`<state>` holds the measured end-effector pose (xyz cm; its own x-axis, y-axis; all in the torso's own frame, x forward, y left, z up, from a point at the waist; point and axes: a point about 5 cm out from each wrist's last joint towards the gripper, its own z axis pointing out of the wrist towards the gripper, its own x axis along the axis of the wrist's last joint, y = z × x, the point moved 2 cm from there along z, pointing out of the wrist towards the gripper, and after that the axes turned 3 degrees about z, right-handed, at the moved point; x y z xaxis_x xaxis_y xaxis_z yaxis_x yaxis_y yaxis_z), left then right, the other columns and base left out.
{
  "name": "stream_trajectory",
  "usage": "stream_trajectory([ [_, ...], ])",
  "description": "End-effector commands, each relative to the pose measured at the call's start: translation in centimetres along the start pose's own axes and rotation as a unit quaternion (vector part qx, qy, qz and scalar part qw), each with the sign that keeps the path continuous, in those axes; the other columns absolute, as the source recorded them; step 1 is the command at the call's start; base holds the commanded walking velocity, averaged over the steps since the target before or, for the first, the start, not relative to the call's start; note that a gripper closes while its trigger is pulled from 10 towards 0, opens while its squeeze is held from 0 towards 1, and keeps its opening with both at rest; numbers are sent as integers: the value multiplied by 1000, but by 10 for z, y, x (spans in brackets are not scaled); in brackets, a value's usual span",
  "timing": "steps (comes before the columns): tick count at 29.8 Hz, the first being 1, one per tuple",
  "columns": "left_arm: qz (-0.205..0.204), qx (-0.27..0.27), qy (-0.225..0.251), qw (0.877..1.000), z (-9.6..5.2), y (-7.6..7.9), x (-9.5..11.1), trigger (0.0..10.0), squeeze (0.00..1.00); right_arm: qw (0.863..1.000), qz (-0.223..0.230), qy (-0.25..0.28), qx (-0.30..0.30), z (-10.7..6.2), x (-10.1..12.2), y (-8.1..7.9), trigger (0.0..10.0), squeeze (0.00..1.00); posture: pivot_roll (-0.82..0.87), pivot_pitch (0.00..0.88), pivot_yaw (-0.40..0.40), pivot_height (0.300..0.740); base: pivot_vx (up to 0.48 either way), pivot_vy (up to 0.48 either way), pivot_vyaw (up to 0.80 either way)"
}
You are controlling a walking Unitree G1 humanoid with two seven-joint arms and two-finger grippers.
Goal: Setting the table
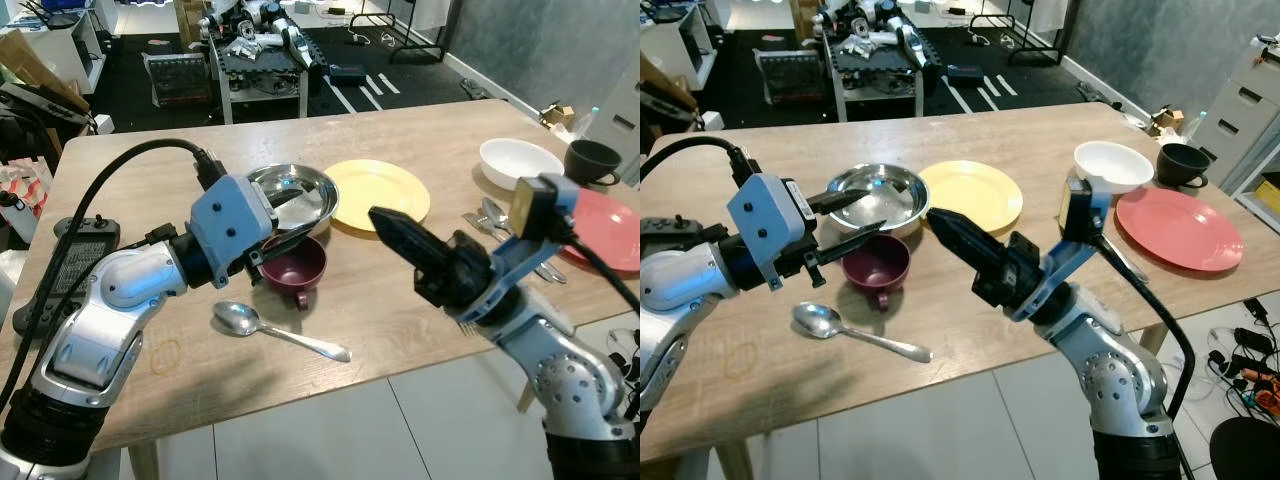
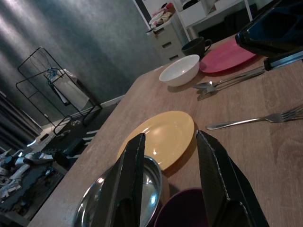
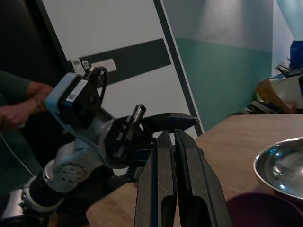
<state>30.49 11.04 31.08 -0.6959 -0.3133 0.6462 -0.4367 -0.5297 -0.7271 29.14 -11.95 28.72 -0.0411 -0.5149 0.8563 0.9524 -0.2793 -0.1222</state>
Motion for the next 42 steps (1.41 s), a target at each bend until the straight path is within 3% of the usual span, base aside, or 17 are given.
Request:
stream_trajectory([
  [1, 2, -6, 4, 1000, -1, 6, 1, 10000, 0, 1000, -12, -18, -5, -2, -5, 1, 0, 0, 134, 159, 73, 740, 0, 0, 0],
  [3, 2, -6, 4, 1000, -1, 6, 1, 10000, 0, 1000, -16, -23, -7, -2, -6, 1, 0, 0, 134, 159, 73, 740, 0, 0, 0],
  [4, -4, -5, 0, 1000, -1, 7, 0, 10000, 0, 999, -27, -44, -15, -3, -12, 2, 10000, 0, 135, 160, 74, 740, 0, 0, 0],
  [8, -51, -61, -45, 996, -14, 23, -11, 10000, 0, 992, -42, -120, -20, -7, -42, -5, 10000, 0, 135, 164, 72, 740, 0, 0, 0],
  [9, -83, -100, -70, 989, -26, 33, -16, 10000, 0, 987, -43, -155, -19, -9, -61, -10, 10000, 0, 134, 168, 72, 740, 0, 0, 0],
  [13, -103, -113, -97, 983, -37, 38, -22, 10000, 0, 982, -44, -185, -21, -11, -80, -13, 10000, 0, 137, 172, 72, 740, 0, 0, 0],
  [14, -102, -112, -109, 982, -41, 38, -25, 10000, 0, 979, -45, -194, -33, -11, -87, -11, 10000, 431, 142, 174, 71, 740, 0, 0, 0],
  [15, -101, -103, -123, 982, -44, 38, -29, 10000, 0, 976, -47, -205, -51, -11, -95, -7, 10000, 1000, 148, 175, 72, 740, 0, 0, 0],
  [17, -103, -74, -153, 980, -46, 35, -38, 10000, 0, 973, -51, -215, -69, -10, -105, -2, 10000, 1000, 152, 176, 75, 740, 0, 0, 0],
  [19, -101, 37, -217, 970, -50, 19, -60, 10000, 0, 969, -45, -224, -93, -1, -127, 4, 10000, 1000, 154, 179, 76, 740, 0, 0, 0],
  [20, -102, 55, -228, 967, -51, 17, -63, 10000, 0, 969, -44, -225, -90, 1, -130, 3, 10000, 1000, 154, 179, 76, 740, 0, 0, 0],
  [24, -91, 79, -263, 957, -57, 13, -72, 10000, 0, 967, -52, -237, -83, 5, -137, 1, 10000, 1000, 151, 180, 75, 740, 0, 0, 0],
  [26, -84, 108, -304, 943, -67, 6, -81, 10000, 0, 958, -76, -260, -91, 7, -147, 3, 10000, 1000, 151, 180, 75, 740, 0, 0, 0],
  [30, -79, 123, -322, 936, -73, 3, -84, 10000, 0, 952, -99, -273, -100, 7, -153, 6, 10000, 1000, 151, 180, 75, 740, 0, 0, 0],
  [31, -82, 121, -330, 933, -78, 4, -85, 10000, 0, 943, -123, -286, -116, 7, -159, 12, 10000, 0, 156, 180, 69, 740, 0, 0, 0],
  [35, -89, 114, -344, 928, -85, 11, -87, 10000, 0, 930, -166, -308, -110, 8, -168, 15, 10000, 0, 159, 180, 67, 740, 0, 0, 0],
  [42, -98, 118, -347, 925, -88, 16, -86, 10000, 0, 917, -178, -346, -92, 10, -173, 17, 10000, 0, 158, 176, 54, 740, 0, 0, 0],
])
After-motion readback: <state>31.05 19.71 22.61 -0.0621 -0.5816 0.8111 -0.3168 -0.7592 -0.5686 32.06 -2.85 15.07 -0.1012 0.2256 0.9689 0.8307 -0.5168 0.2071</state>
